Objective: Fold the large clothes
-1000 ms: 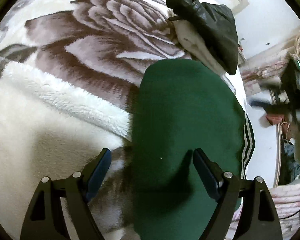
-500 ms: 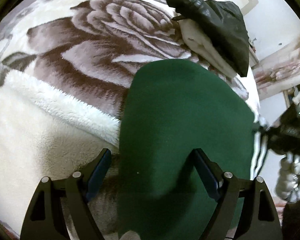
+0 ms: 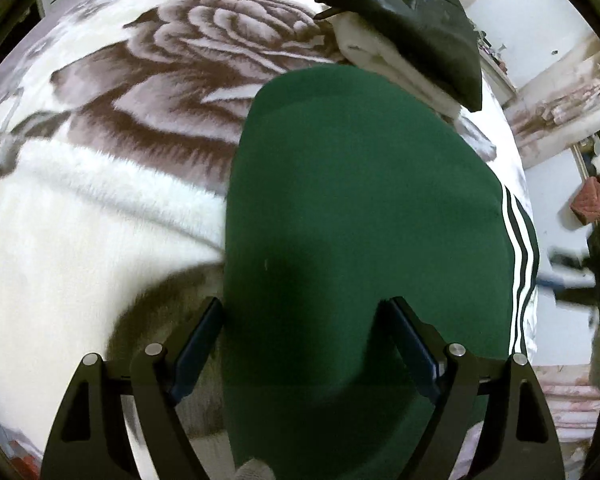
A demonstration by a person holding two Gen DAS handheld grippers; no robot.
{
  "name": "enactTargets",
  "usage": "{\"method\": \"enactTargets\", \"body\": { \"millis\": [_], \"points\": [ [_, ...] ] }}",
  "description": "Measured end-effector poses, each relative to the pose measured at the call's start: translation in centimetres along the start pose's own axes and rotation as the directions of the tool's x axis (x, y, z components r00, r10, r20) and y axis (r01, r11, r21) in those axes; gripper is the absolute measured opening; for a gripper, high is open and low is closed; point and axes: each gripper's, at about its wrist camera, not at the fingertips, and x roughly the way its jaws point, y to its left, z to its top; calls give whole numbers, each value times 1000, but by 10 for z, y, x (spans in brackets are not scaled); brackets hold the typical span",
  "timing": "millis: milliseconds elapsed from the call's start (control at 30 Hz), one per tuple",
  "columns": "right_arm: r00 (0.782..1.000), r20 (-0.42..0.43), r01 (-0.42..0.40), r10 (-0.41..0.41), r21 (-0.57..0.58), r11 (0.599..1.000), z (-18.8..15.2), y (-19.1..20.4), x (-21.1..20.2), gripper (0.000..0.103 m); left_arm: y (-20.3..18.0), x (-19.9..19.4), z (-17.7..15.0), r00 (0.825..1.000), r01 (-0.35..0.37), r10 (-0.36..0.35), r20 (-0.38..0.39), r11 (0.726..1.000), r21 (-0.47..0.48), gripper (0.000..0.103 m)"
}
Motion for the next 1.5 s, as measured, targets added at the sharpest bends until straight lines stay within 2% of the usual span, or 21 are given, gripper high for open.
{"method": "enactTargets", "body": {
  "millis": [100, 233, 267, 300, 367, 433, 533, 600, 733, 767, 867, 933, 1033, 1133, 1200, 1233, 1267, 1333, 1367, 1433, 1500],
  "points": [
    [999, -49, -15, 16, 30, 999, -51, -17, -5, 65, -1, -3, -15, 1000, -6, 6, -6, 1000, -10, 84],
    [977, -205, 78, -60, 82, 994, -111, -43, 43, 65, -1, -2, -29, 999, -24, 23, -24, 1000, -20, 84],
    [978, -201, 71, -50, 98, 993, -115, -45, 51, 57, -1, -2, -31, 999, -26, 25, -28, 999, -25, 84],
    [988, -157, 31, -16, 96, 995, -120, -44, 57, 39, -2, -3, -33, 999, -32, 31, -28, 999, -24, 84],
    [993, -114, 30, -20, 81, 996, -125, -36, 60, 22, -3, -4, -37, 999, -34, 33, -31, 999, -18, 84],
    [998, -39, 48, -45, 81, 996, -133, -27, 43, 14, -4, -6, -40, 999, -23, 22, -36, 999, -23, 84],
    [995, 58, 74, -79, 95, 993, -141, -22, 15, 14, -7, -5, -42, 998, 30, -32, -48, 999, -44, 84],
    [987, 60, 141, -149, 115, 983, -142, -34, 14, 14, -10, -2, -42, 998, 23, -25, -52, 999, -37, 84],
    [983, -87, 172, -164, 101, 980, -128, -49, 55, 23, -10, -2, -41, 999, 3, -4, -37, 999, -32, 84],
    [982, -103, 170, -161, 90, 981, -125, -44, 52, 34, -9, -3, -41, 999, 4, -6, -32, 999, -37, 84],
    [962, -39, 270, -269, 7, 963, -119, -15, 27, 60, -6, -2, -41, 1000, 5, -6, -27, 999, -51, 84],
    [949, 19, 316, -316, -47, 947, -113, 1, 17, 63, -5, -2, -42, 1000, 9, -10, -24, 998, -62, 84],
    [959, 45, 283, -279, -121, 952, -97, 14, 31, 74, -2, -1, -45, 1000, 12, -13, -19, 997, -73, 84],
    [956, -39, 278, -289, -184, 943, -89, 2, 67, 76, 2, -4, -52, 1000, 8, -10, -19, 997, -70, 84],
    [962, -28, 261, -270, -184, 948, -86, 3, 78, 69, 1, -6, -53, 1000, -2, 1, -18, 998, -58, 84],
    [971, -54, 221, -232, -150, 964, -84, 1, 77, 59, 3, -7, -54, 1000, -6, 5, -18, 999, -54, 84],
    [977, -73, 187, -198, -137, 973, -82, 0, 72, 42, 5, -7, -55, 1000, 1, -2, -21, 999, -54, 84],
    [998, -52, 35, -35, -12, 999, -80, -19, 48, 8, 7, -8, -57, 1000, 11, -13, -23, 997, -74, 84],
    [998, -38, 46, -45, 32, 998, -82, -29, 42, 14, 7, -9, -58, 1000, 11, -13, -23, 997, -80, 84],
    [972, -62, 230, -225, 99, 968, -93, -48, 28, 21, 8, -12, -60, 1000, 7, -9, -22, 996, -84, 84],
    [986, -75, 161, -150, 178, 971, -113, -58, 22, 31, 8, -13, -64, 1000, 7, -10, -23, 996, -89, 84]
  ]
}}
